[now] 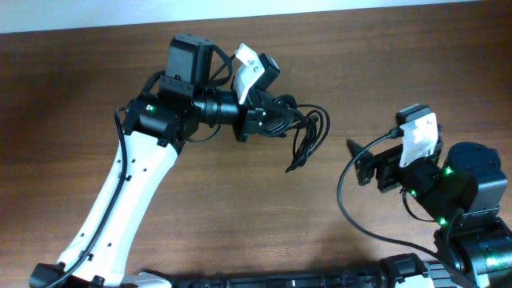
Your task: Untangle cables
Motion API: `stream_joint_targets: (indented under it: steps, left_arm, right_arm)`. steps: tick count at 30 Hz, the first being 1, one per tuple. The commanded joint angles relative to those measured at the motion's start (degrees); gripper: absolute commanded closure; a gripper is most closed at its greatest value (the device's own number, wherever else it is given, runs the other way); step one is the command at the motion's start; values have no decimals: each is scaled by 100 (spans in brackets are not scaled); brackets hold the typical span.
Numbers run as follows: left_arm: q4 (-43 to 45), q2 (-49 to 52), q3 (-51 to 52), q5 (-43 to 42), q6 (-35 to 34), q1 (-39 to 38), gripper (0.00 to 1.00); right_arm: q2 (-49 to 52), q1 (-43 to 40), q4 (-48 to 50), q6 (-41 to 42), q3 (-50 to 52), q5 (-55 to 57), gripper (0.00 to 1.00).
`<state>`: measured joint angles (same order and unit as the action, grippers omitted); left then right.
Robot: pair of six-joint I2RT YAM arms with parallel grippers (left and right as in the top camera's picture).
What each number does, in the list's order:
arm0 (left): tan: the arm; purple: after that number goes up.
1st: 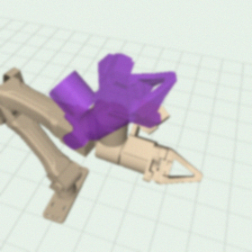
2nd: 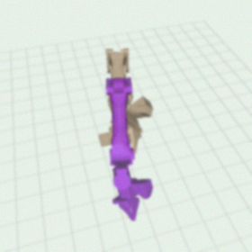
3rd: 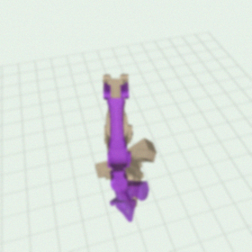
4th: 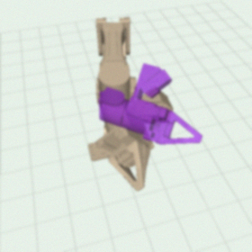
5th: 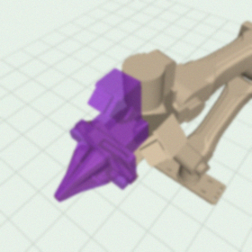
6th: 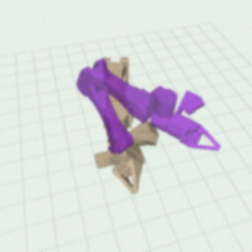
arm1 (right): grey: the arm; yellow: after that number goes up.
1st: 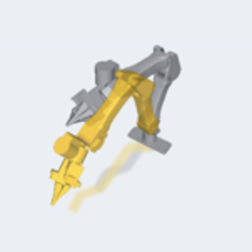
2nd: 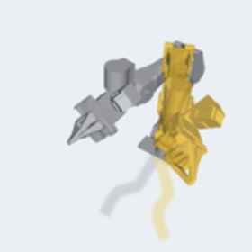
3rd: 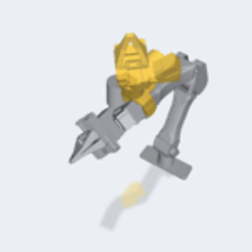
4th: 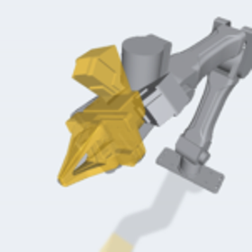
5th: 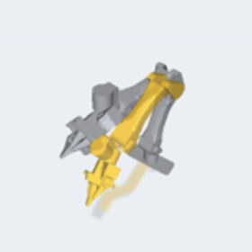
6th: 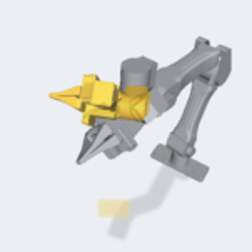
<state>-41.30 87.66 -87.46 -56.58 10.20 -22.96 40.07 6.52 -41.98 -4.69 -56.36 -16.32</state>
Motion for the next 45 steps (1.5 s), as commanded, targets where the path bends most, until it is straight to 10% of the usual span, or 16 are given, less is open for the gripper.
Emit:
stream_joint_targets:
  steps: [1, 13, 29, 45]
  left_arm:
    - [389, -46, -24, 125, -581, -24, 100]
    - [868, -46, -24, 1506, -962, -984, 100]
    - [693, -306, -24, 992, -881, -951, 100]
    - [94, -1366, -24, 1611, -715, 577, 100]
  right_arm:
    - [138, -15, 17, 472, -87, -1008, 1]
    - [1220, -17, 68, 1335, -87, -1005, 1]
    - [2203, -22, -612, 1344, -87, 2699, 1]
    - [2208, -22, -629, 1423, -87, 3051, 1]
